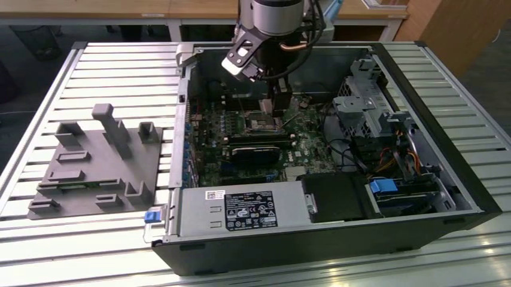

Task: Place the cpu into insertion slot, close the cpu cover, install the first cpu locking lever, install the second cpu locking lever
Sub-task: 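Place the cpu into insertion slot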

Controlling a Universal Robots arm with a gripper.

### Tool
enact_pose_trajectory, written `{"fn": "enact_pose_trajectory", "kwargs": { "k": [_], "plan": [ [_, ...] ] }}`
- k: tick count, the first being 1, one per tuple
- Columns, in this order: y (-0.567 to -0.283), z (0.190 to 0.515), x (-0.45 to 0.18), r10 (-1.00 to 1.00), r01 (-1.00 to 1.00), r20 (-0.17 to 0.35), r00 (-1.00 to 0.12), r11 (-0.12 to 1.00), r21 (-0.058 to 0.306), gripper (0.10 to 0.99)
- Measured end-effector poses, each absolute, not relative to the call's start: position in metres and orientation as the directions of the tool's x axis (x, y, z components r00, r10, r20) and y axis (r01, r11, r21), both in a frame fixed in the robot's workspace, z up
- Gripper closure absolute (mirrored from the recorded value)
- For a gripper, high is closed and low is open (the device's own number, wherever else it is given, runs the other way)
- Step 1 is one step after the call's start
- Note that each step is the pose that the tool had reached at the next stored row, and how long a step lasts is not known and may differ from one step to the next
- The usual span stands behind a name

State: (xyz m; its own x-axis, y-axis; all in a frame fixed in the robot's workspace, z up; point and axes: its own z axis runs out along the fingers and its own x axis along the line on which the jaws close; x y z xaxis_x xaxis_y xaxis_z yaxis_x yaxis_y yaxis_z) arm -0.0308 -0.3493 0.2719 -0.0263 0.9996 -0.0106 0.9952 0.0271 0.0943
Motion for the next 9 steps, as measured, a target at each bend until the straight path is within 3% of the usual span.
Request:
{"fn": "enact_pose_trajectory", "kwargs": {
  "k": [9],
  "plan": [
    [-0.3458, 0.2673, -0.0332, 1.0, 0.995, -0.01, -0.023, 0.024, 0.094, 0.545]
  ]
}}
